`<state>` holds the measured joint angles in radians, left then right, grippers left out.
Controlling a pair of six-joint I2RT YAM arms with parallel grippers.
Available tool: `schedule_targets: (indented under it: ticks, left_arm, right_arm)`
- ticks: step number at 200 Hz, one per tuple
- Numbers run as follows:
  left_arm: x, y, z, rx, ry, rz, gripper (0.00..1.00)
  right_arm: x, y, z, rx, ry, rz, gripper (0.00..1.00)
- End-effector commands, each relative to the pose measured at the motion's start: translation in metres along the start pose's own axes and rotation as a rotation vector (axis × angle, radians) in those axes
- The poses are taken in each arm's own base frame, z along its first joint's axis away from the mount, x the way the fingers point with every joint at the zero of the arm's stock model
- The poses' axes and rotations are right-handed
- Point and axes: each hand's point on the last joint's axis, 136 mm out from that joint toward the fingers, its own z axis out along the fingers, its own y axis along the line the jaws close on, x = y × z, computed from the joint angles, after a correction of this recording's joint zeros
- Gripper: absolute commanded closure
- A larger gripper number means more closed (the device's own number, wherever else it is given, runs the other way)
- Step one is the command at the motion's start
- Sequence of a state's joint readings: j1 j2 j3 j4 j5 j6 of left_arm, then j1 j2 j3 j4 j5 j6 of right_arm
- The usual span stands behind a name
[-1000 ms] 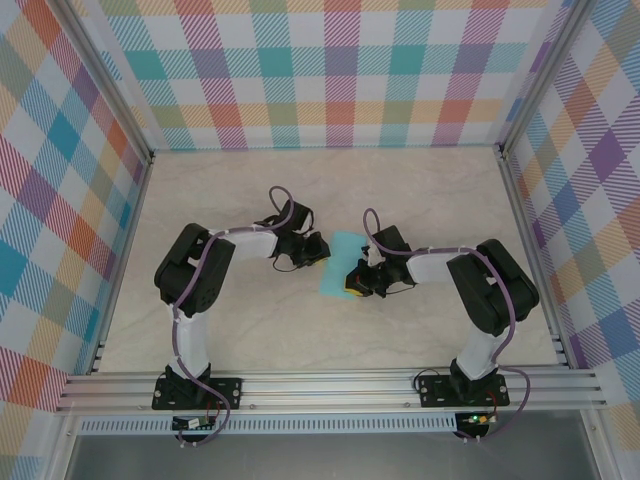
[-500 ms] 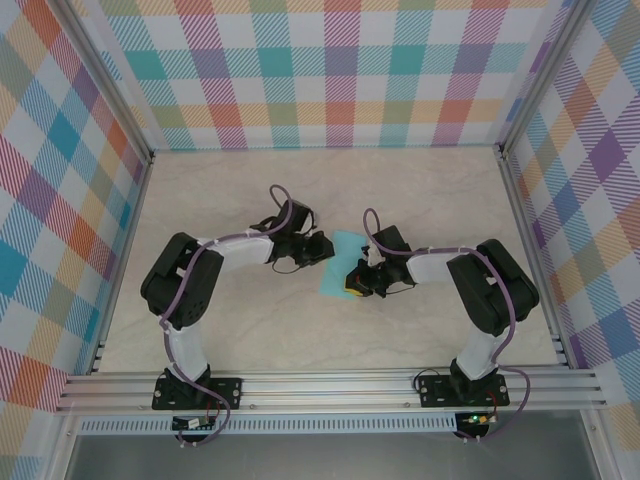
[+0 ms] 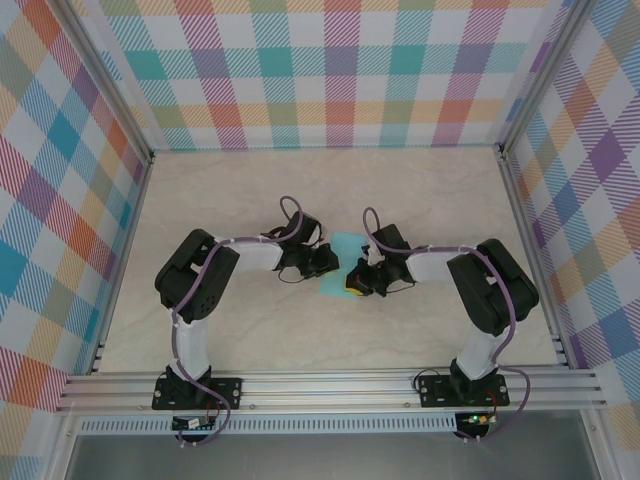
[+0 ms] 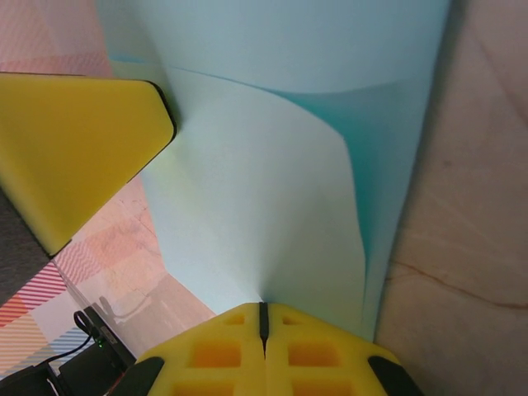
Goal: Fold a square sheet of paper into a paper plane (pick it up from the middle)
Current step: Fold the triangle a second time at the center of the table.
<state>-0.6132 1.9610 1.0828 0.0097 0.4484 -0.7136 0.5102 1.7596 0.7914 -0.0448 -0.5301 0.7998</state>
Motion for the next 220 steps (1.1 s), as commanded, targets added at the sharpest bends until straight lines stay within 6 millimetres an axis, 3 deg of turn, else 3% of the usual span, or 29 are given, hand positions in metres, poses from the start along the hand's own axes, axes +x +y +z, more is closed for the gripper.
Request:
schedule_targets:
  ticks: [1, 31, 66, 116, 152, 220]
  left_arm:
    - [0.011, 0.029, 0.009, -0.095, 0.019, -0.028, 0.89]
    - [0.013, 0.037, 0.01, -0.117, 0.02, -0.042, 0.89]
    - [0.013, 0.034, 0.01, -0.115, 0.025, -0.039, 0.89]
    - [0.013, 0.034, 0.01, -0.113, 0.028, -0.04, 0.89]
    - [0.015, 0.036, 0.009, -0.122, 0.03, -0.04, 0.89]
    - [0.016, 0.037, 0.01, -0.12, 0.034, -0.043, 0.89]
  right_arm:
    - [-0.003, 0.002, -0.008, 0.034, -0.009, 0.005, 0.97]
    - [-0.01, 0.022, -0.013, -0.007, -0.02, -0.024, 0.95]
    - [-0.015, 0.028, -0.009, -0.021, -0.007, -0.03, 0.94]
    - [-0.01, 0.0, 0.008, 0.045, 0.033, 0.011, 0.93]
    - [-0.005, -0.017, 0.007, 0.108, 0.036, 0.016, 0.93]
    - [0.0, 0.026, -0.015, -0.012, 0.025, -0.049, 0.92]
